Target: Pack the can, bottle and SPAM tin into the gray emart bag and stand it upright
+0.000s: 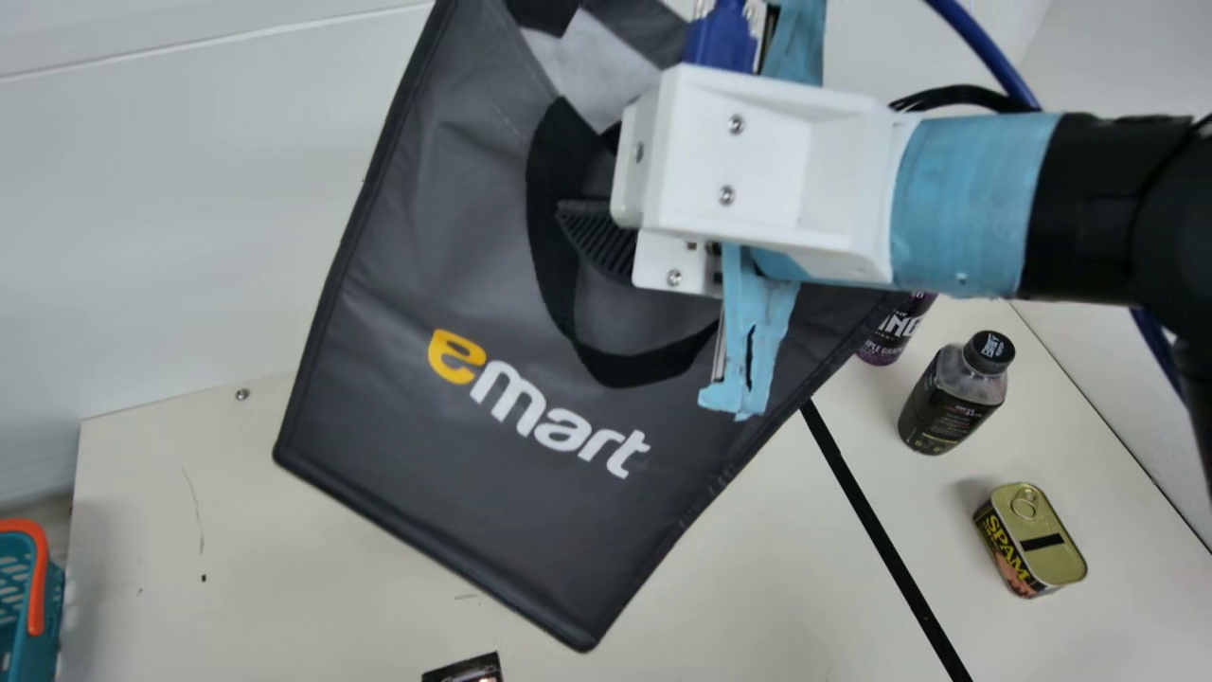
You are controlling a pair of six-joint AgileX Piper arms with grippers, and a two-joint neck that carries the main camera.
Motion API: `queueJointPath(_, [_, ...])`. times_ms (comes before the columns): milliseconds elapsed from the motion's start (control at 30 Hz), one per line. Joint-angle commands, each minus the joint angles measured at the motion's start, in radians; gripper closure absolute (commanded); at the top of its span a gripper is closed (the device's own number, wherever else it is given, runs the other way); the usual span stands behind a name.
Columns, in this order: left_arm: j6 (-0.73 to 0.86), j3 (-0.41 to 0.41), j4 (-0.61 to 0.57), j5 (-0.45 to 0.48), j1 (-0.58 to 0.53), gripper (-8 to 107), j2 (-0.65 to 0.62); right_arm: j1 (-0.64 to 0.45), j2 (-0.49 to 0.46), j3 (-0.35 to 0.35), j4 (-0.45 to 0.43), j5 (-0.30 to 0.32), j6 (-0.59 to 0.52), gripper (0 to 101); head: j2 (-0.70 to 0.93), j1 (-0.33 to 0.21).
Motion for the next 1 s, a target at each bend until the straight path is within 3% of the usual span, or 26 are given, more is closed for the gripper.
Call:
queueJointPath(0, [0.0, 0.0, 0.0, 0.0, 0.0, 9, 0.0, 0.009, -0.002, 0.026, -0.007, 0.0, -0.002, 101, -0.001, -0.023])
queueJointPath(533, [0.0, 0.0, 0.0, 0.0, 0.0, 9, 0.0, 0.106, -0.024, 0.23, -0.032, 0.0, 0.003, 101, -0.001, -0.023])
queueJointPath(967, [0.0, 0.0, 0.0, 0.0, 0.0, 9, 0.0, 0.172, -0.031, 0.305, -0.029, 0.0, 0.032, 101, -0.001, -0.023])
